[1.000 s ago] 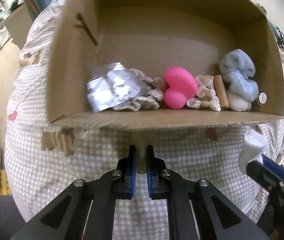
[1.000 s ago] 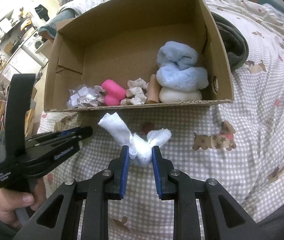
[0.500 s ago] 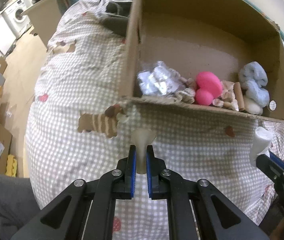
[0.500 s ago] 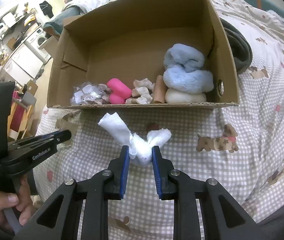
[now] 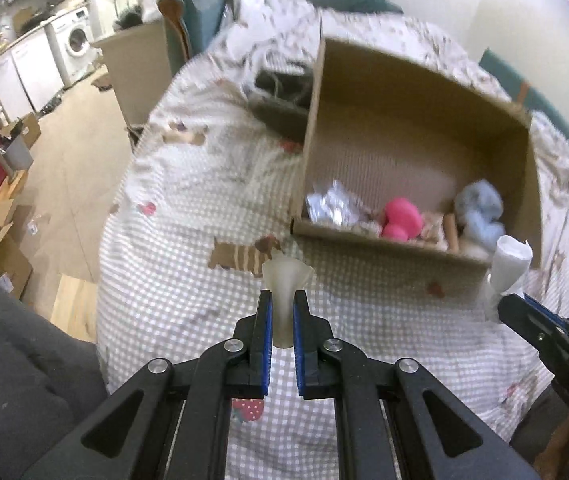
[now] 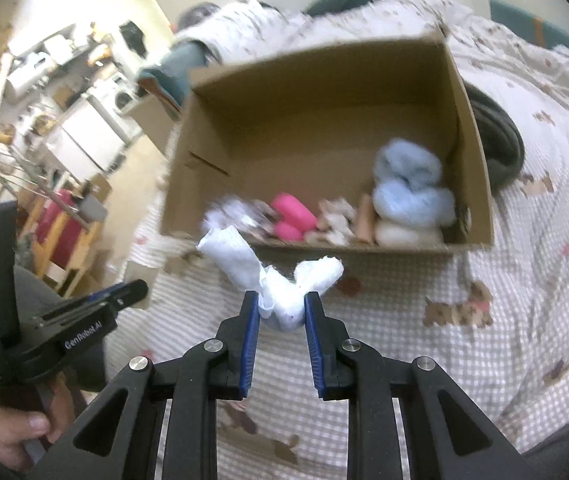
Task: Organize soft objects
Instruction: 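Carry the white cone and white cloth up over the box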
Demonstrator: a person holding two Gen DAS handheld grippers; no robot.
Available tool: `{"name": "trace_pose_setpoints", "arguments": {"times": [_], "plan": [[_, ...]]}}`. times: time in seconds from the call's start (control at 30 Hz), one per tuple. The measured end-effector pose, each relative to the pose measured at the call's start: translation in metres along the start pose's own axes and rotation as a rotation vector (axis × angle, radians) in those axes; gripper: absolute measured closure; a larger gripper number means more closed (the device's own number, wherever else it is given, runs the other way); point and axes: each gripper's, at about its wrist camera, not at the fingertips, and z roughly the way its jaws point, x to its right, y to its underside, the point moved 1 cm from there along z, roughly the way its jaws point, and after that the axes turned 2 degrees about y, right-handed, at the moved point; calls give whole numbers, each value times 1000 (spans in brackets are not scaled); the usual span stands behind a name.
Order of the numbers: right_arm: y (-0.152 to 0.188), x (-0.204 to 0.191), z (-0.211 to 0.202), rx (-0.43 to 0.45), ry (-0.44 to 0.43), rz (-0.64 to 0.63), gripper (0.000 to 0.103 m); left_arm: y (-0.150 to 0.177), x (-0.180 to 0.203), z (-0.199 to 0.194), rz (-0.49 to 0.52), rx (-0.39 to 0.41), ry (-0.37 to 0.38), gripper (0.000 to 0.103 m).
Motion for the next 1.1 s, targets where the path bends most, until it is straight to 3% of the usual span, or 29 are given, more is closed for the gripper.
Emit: {"name": "trace_pose_setpoints", "arguments": {"times": [0.2, 0.47, 0.83, 0.93, 1.03, 1.1], "plan": [[-6, -11, -22, 114, -68, -30, 79, -22, 12, -32, 33, 135, 7, 95], [-18, 3, -36, 193, -93, 30, 79, -61, 40, -47, 120, 213, 73, 95], [-59, 22, -39, 211, -83, 77, 79, -118, 68, -10, 226, 214, 47, 94], [-76, 24, -32, 216, -53, 36, 79, -121, 72, 10, 238, 177, 62, 94], [-84, 32, -19, 204, -44, 37, 79, -116, 72, 35, 224, 93, 146, 94], [-81, 41, -6, 184, -37, 61, 79, -108, 71, 50, 210, 55, 156, 94]]}}
